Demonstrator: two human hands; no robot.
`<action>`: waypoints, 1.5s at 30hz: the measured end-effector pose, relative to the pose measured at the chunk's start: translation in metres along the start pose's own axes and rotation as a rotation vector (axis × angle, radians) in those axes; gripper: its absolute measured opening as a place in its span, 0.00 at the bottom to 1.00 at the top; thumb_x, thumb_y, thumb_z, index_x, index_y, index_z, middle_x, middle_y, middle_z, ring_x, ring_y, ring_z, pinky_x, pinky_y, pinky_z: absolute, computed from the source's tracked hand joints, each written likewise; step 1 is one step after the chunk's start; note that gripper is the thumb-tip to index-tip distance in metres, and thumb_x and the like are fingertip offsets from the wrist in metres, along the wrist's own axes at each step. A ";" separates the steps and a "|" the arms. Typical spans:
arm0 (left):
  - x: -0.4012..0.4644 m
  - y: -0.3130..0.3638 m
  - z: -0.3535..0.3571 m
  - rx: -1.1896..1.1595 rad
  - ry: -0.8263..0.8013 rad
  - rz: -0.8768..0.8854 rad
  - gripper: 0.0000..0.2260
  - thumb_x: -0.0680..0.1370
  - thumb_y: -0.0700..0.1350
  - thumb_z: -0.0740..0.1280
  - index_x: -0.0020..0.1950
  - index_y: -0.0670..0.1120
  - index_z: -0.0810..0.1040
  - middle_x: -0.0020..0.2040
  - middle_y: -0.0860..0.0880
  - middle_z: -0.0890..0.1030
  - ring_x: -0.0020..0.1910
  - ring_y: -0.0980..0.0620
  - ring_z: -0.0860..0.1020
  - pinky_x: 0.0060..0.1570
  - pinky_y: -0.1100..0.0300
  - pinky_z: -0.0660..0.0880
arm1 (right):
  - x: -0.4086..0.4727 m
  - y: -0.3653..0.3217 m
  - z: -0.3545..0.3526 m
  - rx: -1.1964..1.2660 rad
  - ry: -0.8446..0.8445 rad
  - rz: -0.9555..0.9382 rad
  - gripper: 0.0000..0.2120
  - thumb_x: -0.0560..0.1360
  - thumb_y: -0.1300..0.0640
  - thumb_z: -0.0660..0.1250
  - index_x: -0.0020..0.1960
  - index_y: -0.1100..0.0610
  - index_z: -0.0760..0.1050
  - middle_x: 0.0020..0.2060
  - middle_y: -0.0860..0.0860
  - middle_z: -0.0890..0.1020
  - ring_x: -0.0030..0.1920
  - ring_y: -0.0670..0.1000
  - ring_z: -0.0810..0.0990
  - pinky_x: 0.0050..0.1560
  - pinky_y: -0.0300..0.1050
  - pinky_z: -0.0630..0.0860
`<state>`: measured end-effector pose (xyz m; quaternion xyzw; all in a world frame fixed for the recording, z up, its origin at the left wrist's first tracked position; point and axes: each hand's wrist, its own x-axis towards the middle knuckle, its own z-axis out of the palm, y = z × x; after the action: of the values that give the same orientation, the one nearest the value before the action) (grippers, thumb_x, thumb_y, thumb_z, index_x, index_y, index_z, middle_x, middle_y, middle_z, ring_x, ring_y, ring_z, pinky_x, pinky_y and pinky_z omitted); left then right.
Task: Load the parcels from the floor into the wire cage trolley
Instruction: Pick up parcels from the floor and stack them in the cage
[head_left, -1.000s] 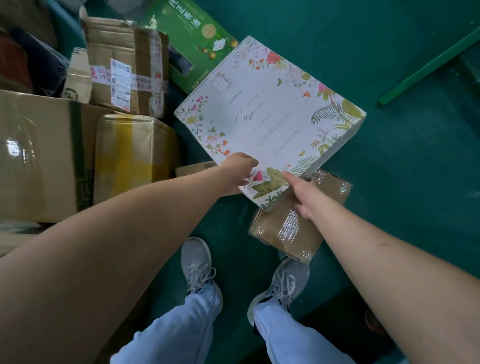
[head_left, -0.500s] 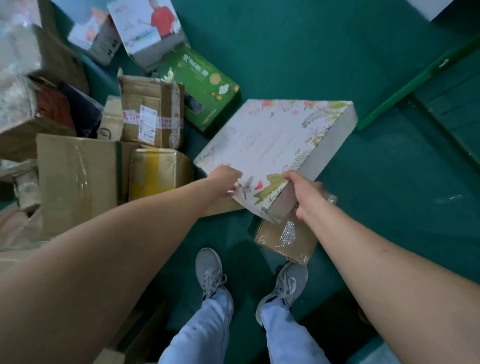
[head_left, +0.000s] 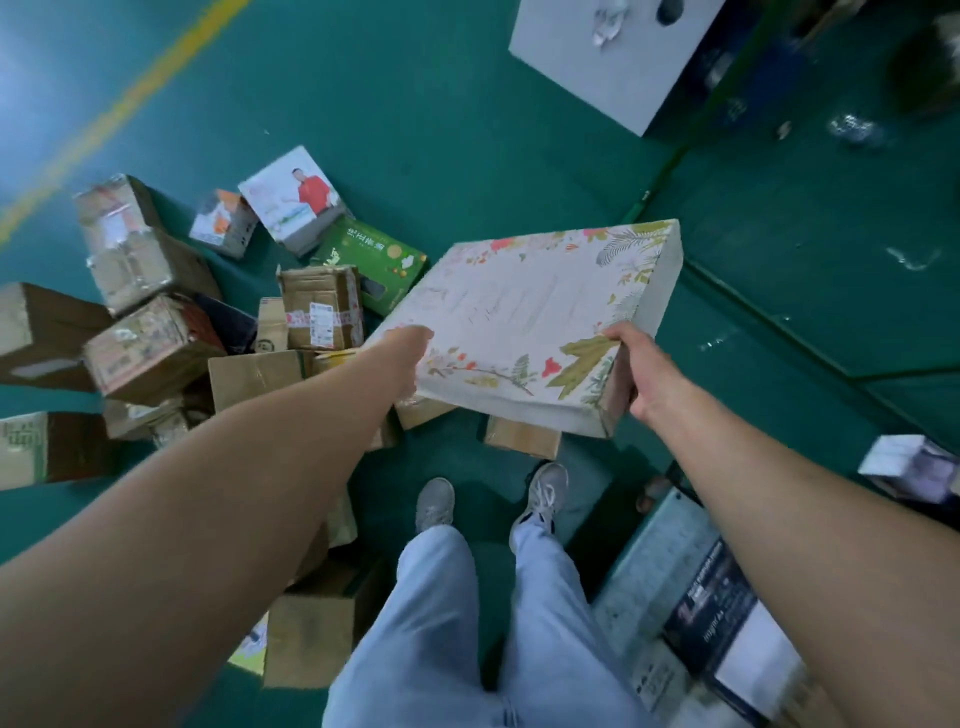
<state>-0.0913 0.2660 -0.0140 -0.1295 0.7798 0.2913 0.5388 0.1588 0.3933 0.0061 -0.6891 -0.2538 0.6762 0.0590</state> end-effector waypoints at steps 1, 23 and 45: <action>-0.012 0.004 -0.005 -0.031 0.026 -0.012 0.27 0.83 0.50 0.65 0.80 0.47 0.60 0.77 0.47 0.64 0.73 0.40 0.66 0.65 0.44 0.71 | -0.020 0.000 -0.006 0.018 -0.016 -0.009 0.15 0.71 0.47 0.73 0.52 0.56 0.80 0.48 0.55 0.87 0.41 0.55 0.86 0.37 0.46 0.82; -0.125 -0.010 -0.062 0.174 -0.218 0.147 0.17 0.81 0.45 0.68 0.68 0.43 0.72 0.65 0.41 0.76 0.59 0.40 0.78 0.56 0.43 0.80 | -0.266 0.204 -0.078 0.572 0.178 0.068 0.21 0.75 0.40 0.69 0.55 0.56 0.83 0.48 0.54 0.88 0.43 0.55 0.88 0.44 0.49 0.85; -0.252 -0.234 0.266 0.696 -0.510 0.423 0.38 0.66 0.45 0.76 0.74 0.51 0.67 0.63 0.44 0.75 0.52 0.40 0.78 0.33 0.43 0.80 | -0.422 0.498 -0.270 1.299 0.528 -0.120 0.19 0.78 0.41 0.68 0.56 0.56 0.83 0.46 0.55 0.88 0.41 0.55 0.87 0.47 0.51 0.81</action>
<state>0.3301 0.2090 0.0772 0.2955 0.6833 0.1385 0.6532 0.5713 -0.1476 0.1960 -0.6402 0.1868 0.4967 0.5555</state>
